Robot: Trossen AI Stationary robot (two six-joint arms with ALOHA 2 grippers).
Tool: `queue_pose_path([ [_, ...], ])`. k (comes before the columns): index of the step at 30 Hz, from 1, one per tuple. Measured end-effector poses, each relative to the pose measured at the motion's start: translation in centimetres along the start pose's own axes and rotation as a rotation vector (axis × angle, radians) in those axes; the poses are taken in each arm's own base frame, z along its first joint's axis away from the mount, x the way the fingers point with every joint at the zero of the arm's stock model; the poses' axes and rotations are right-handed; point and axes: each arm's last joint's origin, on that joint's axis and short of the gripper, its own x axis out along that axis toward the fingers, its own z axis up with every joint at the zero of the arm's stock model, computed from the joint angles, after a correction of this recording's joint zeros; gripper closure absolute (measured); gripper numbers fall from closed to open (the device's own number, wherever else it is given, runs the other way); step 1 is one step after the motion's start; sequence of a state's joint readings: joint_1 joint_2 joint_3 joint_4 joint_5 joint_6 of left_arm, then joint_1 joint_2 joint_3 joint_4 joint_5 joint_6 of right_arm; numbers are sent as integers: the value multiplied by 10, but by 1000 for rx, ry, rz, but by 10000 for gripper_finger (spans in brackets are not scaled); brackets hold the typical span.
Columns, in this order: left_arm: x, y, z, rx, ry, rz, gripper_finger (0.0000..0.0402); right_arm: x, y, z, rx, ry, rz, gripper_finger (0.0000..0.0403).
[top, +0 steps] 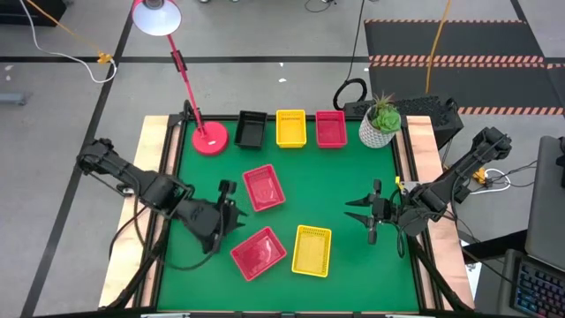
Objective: Stack baskets by color
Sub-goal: Stack the bottom red bin on the top red bin
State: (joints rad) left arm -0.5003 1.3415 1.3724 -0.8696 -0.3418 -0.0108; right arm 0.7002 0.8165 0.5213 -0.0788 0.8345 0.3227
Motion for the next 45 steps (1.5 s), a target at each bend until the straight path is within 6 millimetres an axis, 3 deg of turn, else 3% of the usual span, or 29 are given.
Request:
queue_pose_path([
  [5, -5, -18, 0, 64, -12, -134, 295, 0, 0, 0, 36, 0, 0, 287],
  [14, 7, -41, -1, 119, 39, -367, 295, 2, 2, -3, 80, 12, -4, 287],
  [24, 14, -46, -9, 147, 147, -393, 295, 9, 10, -2, 108, -11, 6, 287],
  [29, 39, -58, -8, 167, 196, -377, 295, 10, 12, 0, 92, -29, 13, 287],
  [38, 107, -87, -24, 159, 424, -358, 286, 12, 14, -2, 81, -20, 10, 287],
  [45, 129, -99, -34, 135, 508, -371, 245, 12, 14, -2, 82, -20, 12, 287],
])
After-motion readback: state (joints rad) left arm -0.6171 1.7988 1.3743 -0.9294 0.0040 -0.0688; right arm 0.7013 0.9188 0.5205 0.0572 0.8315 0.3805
